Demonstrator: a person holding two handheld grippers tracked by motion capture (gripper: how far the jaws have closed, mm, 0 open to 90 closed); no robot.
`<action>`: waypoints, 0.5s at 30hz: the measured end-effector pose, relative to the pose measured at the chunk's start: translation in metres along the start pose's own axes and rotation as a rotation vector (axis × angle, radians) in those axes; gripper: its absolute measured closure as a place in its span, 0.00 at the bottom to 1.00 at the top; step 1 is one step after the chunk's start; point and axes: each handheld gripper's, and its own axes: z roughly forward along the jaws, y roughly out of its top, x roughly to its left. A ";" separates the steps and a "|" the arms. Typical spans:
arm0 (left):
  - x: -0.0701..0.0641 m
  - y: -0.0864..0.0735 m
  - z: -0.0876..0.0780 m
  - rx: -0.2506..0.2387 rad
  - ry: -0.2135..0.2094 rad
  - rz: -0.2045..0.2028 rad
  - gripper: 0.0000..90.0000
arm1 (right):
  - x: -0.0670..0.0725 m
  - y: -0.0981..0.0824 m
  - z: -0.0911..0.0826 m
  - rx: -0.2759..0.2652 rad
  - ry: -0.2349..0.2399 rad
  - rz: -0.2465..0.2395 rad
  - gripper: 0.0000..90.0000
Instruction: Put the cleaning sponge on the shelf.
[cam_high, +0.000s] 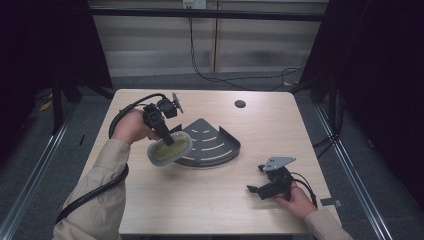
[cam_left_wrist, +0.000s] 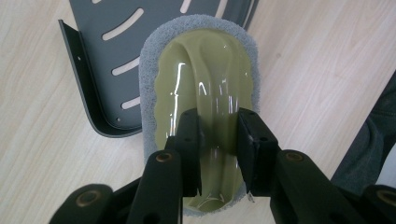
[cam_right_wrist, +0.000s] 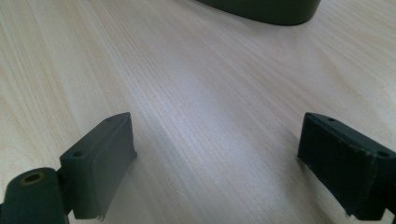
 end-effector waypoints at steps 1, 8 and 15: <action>0.001 0.001 0.000 0.001 0.002 -0.002 0.80 | 0.000 0.000 0.000 0.000 0.001 0.000 0.11; 0.005 0.006 -0.001 -0.009 0.025 -0.029 0.80 | 0.000 0.000 0.000 0.000 0.001 0.001 0.11; 0.007 0.012 0.000 -0.014 0.040 -0.040 0.80 | 0.000 0.000 0.000 0.000 0.001 0.001 0.11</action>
